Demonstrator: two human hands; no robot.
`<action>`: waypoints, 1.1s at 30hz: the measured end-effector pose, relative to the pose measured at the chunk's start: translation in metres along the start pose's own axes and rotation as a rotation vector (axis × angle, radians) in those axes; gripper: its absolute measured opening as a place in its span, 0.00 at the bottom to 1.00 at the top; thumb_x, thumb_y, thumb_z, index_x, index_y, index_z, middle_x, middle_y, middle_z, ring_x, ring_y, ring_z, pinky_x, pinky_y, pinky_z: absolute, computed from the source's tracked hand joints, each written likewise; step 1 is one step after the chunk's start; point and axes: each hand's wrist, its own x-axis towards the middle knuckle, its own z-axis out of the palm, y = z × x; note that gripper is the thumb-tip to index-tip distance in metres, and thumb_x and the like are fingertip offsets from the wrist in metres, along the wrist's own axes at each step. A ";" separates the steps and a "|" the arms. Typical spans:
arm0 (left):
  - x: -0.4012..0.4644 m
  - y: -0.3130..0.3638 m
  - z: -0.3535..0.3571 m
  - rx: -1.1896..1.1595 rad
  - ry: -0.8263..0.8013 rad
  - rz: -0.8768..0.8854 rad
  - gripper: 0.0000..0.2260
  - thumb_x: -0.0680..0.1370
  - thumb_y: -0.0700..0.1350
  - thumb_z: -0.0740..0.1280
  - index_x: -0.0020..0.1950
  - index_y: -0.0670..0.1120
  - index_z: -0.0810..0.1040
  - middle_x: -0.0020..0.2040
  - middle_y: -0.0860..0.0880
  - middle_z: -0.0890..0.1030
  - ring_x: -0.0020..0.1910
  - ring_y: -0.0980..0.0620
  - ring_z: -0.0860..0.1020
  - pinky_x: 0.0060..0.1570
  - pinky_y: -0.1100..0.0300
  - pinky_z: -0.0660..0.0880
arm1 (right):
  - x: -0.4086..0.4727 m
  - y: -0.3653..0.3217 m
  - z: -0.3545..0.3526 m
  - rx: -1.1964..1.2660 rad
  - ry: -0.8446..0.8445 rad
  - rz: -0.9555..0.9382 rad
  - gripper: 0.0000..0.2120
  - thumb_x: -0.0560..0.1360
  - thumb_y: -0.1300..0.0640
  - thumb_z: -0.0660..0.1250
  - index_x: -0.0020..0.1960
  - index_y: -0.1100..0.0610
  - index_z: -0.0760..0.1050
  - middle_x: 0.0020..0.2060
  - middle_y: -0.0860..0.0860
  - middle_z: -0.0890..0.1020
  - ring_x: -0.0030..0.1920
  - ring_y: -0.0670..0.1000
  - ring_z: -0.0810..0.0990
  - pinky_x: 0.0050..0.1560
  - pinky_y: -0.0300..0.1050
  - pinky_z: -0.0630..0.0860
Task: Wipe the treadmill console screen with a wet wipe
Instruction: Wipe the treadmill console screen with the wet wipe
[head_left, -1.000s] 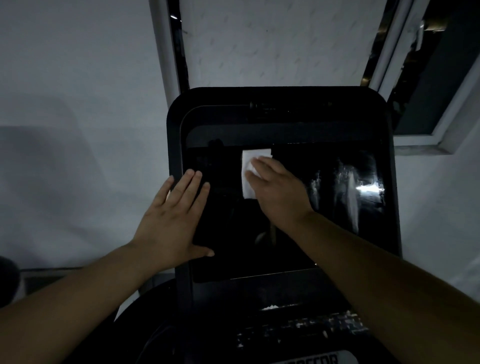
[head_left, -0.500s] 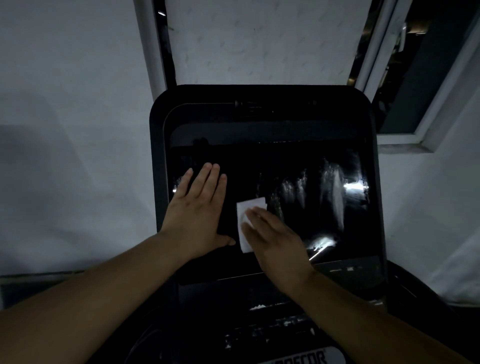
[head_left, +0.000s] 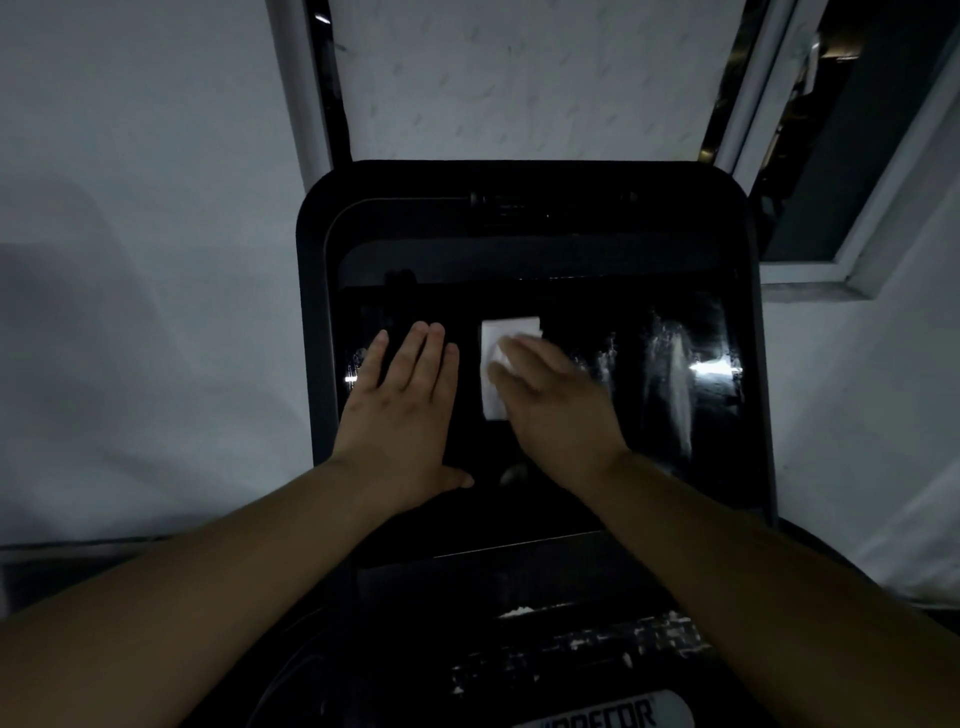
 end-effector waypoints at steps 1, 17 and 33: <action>0.000 0.000 0.000 0.001 -0.002 -0.002 0.61 0.69 0.77 0.62 0.80 0.41 0.33 0.82 0.39 0.34 0.80 0.42 0.33 0.77 0.39 0.33 | 0.012 0.006 -0.001 -0.007 -0.004 0.003 0.14 0.74 0.62 0.64 0.59 0.60 0.80 0.64 0.58 0.79 0.68 0.59 0.75 0.56 0.53 0.81; 0.000 0.000 0.002 -0.043 -0.001 0.000 0.61 0.68 0.77 0.63 0.81 0.42 0.33 0.82 0.40 0.33 0.80 0.43 0.32 0.77 0.39 0.33 | -0.076 -0.024 0.004 0.066 -0.043 0.008 0.14 0.78 0.63 0.65 0.63 0.60 0.79 0.67 0.58 0.77 0.71 0.59 0.73 0.60 0.54 0.77; 0.002 0.006 -0.001 -0.070 0.010 0.019 0.61 0.69 0.76 0.63 0.80 0.42 0.31 0.81 0.39 0.31 0.79 0.43 0.30 0.77 0.40 0.35 | -0.034 0.003 -0.001 0.037 0.033 0.025 0.15 0.75 0.63 0.65 0.61 0.60 0.80 0.64 0.58 0.79 0.68 0.59 0.75 0.62 0.53 0.77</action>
